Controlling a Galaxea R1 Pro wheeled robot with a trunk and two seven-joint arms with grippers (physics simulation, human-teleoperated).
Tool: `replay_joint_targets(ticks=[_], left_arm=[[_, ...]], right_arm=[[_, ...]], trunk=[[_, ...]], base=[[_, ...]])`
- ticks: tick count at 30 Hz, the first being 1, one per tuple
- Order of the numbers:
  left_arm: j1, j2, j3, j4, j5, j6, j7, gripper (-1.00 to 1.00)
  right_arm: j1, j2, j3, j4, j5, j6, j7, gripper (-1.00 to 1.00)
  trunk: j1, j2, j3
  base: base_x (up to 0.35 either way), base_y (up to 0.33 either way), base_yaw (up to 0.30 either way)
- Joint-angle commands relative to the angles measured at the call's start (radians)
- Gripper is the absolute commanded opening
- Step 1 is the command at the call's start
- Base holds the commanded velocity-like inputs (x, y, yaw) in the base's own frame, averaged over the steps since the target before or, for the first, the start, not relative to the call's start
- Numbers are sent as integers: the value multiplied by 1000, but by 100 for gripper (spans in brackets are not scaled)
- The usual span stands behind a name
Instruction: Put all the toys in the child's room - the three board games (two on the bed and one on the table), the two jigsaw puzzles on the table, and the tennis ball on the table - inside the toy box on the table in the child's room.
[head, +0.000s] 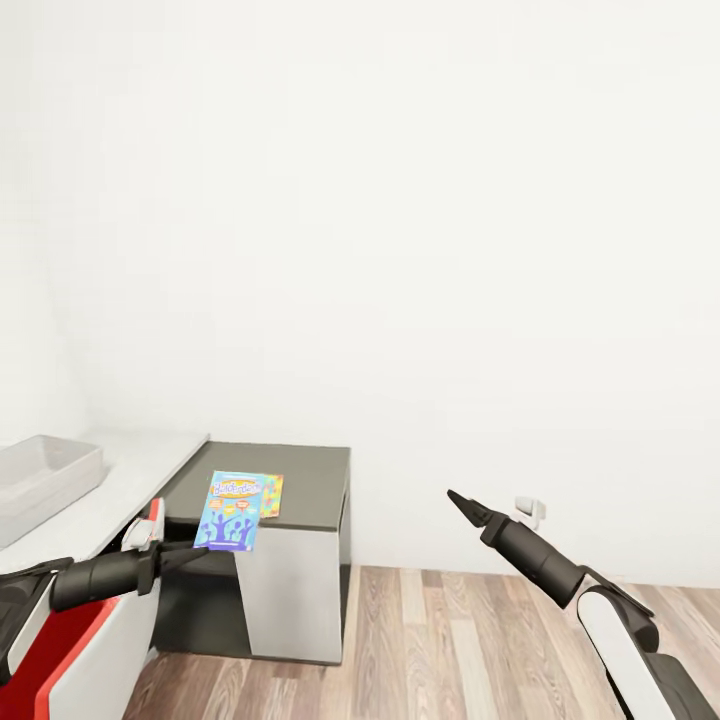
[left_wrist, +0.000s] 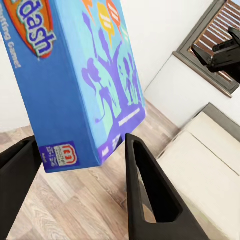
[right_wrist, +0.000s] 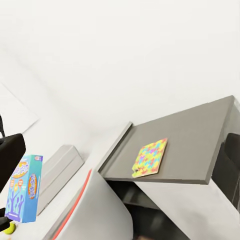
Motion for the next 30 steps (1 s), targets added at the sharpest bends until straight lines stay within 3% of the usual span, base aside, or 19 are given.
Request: replay_joint_targets(ticks=[1, 17, 30], left_arm=[[-1, 0, 0, 0, 2, 10, -3, -100], [-1, -3, 0, 0, 2, 12, -3, -100], [-1, 0, 0, 1, 2, 12, -1, -100]], right_arm=[[-1, 0, -2, -1, -8, 9, 0, 100], [-1, 0, 31, 0, -8, 8, -44, 100], [-1, 0, 31, 1, -8, 7, -48, 100]], trunk=[[1, -1, -2], [1, -1, -2], [1, -1, -2]], base=[[318, 0, 279], [69, 0, 283], [1, 0, 30]])
